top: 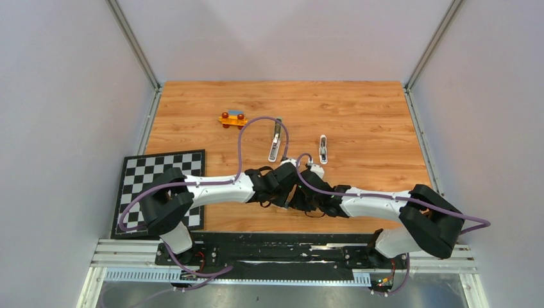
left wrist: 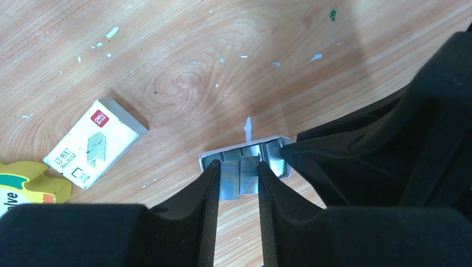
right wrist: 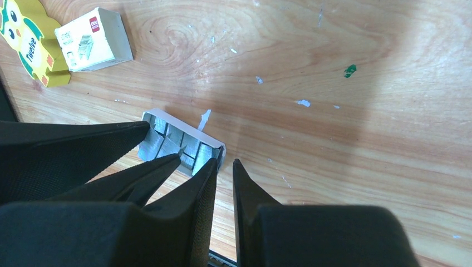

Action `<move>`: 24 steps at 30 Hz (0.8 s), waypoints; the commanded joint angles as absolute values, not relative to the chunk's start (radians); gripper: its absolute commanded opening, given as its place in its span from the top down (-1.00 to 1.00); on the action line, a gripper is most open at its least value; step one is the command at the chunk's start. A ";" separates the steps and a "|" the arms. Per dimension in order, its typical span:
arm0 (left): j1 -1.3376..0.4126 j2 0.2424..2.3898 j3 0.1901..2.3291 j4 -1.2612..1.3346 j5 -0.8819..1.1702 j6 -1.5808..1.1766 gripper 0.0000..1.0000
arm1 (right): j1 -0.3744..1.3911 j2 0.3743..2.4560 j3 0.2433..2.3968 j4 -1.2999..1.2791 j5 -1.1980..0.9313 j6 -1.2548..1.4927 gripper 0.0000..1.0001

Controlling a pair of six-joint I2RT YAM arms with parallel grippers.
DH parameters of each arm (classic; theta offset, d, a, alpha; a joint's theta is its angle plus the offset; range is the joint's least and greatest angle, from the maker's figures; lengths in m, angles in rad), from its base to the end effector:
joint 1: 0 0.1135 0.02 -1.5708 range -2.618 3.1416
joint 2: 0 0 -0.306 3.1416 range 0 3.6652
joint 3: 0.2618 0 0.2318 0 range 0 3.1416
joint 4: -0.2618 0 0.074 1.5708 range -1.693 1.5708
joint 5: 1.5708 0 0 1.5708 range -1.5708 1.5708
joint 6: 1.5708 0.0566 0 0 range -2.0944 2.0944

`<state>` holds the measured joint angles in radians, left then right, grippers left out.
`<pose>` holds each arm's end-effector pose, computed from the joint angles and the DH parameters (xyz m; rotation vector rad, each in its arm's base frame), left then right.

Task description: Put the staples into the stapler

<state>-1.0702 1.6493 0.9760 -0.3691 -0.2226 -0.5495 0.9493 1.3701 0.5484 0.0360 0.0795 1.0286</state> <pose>0.1653 -0.2761 0.2143 0.5940 2.5356 -0.3093 0.1478 0.1987 0.1980 0.1417 2.5221 0.8185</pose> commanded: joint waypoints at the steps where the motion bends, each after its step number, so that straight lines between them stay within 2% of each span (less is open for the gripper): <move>1: -1.101 1.618 1.010 -0.375 -0.252 -0.556 0.41 | 0.964 1.358 0.546 0.016 0.094 1.029 0.59; 7: -1.099 1.612 1.033 -0.398 -0.287 -0.545 0.41 | 0.965 1.329 0.550 0.005 0.106 1.021 0.45; 14: -1.091 1.617 1.053 -0.404 -0.296 -0.542 0.41 | 0.965 1.284 0.550 -0.061 0.138 1.018 0.14; 24: -1.020 1.656 1.082 -0.357 -0.295 -0.497 0.40 | 0.965 1.149 0.526 -0.187 0.319 1.047 -0.07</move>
